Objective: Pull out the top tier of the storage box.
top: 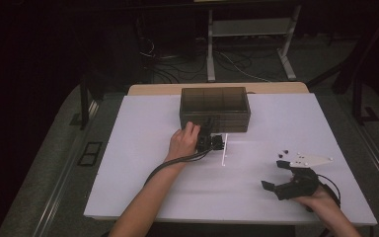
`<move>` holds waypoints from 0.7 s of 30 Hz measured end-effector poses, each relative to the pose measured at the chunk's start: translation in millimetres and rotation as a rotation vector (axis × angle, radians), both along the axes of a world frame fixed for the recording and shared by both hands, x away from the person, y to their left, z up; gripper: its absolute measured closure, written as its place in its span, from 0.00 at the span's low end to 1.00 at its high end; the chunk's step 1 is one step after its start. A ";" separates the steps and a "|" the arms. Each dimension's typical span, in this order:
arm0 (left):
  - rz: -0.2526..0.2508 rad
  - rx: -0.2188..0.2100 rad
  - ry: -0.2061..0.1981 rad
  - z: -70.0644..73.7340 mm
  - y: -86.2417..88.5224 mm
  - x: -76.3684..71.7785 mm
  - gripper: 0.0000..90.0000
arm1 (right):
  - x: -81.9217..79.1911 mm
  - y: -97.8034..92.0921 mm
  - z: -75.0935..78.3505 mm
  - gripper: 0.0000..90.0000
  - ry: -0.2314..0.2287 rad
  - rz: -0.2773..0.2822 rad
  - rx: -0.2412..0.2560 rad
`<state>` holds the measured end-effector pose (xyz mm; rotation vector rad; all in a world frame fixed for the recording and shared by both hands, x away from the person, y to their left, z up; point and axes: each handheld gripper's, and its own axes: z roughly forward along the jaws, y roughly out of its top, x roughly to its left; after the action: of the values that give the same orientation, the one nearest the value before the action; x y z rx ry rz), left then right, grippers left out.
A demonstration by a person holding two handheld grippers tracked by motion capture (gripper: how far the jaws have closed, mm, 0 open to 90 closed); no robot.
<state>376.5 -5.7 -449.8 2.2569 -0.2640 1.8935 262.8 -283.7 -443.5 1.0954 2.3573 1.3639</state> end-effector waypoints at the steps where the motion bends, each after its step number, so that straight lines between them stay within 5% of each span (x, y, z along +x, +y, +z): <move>1: 0.000 -0.004 0.002 0.0 0.1 -0.2 0.89 | 0.1 -0.1 0.0 0.01 0.000 0.000 0.001; 21: 0.001 -0.005 0.014 1.9 -0.7 -12.3 0.89 | -0.2 0.1 0.2 0.01 -0.002 0.000 -0.001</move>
<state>364.2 -6.4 -447.9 2.2663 -0.2559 1.8756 262.6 -283.6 -443.4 1.0932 2.3572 1.3624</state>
